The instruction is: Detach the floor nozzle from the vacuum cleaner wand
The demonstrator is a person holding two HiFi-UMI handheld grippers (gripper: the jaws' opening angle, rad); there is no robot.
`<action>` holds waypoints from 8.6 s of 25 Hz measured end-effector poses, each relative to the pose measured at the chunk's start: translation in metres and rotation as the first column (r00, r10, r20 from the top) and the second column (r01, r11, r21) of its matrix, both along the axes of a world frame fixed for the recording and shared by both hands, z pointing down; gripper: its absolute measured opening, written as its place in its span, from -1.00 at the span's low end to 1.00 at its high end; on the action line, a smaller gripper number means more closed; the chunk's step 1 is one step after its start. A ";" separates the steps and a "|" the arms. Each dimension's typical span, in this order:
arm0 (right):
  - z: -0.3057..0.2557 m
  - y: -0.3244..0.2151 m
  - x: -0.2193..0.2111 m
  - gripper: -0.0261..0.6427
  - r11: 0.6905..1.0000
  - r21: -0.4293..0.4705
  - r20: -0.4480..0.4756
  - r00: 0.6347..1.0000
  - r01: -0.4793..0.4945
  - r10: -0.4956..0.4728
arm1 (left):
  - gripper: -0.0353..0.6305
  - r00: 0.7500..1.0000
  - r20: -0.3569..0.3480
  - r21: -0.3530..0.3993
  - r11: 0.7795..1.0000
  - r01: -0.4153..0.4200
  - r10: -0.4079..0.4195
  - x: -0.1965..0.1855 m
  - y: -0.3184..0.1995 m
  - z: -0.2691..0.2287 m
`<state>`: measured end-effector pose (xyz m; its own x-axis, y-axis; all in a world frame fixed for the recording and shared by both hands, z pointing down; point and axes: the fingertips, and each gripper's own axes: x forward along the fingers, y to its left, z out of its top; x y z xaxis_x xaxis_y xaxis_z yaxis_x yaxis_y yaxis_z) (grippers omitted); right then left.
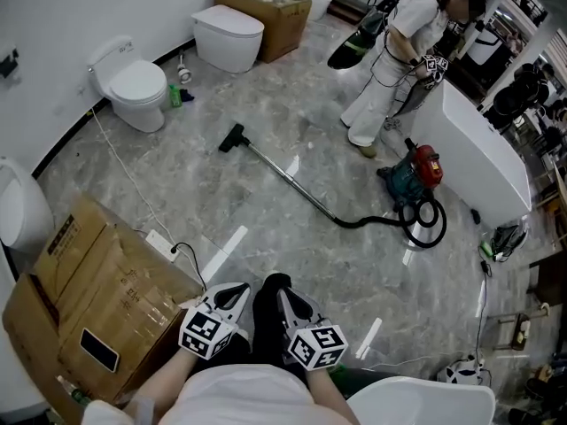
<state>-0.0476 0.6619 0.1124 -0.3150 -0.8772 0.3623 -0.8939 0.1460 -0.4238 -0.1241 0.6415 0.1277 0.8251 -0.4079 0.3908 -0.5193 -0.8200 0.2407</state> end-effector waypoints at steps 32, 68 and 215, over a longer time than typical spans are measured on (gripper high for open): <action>0.010 -0.248 0.122 -0.87 0.959 0.008 0.026 0.959 0.283 -0.283 | -0.88 0.939 -0.005 -0.009 0.939 0.343 -0.343 0.107 -0.232 0.006; 0.015 -0.629 0.106 -0.87 0.989 -0.007 0.008 0.989 0.148 -0.148 | -0.88 0.964 -0.049 -0.049 0.965 0.259 -0.261 0.065 -0.615 0.012; 0.805 -0.828 0.204 -0.40 0.587 -0.624 -0.348 0.488 0.516 -0.800 | -0.30 -0.077 0.978 -0.162 0.473 -0.866 0.194 -0.088 -0.960 0.789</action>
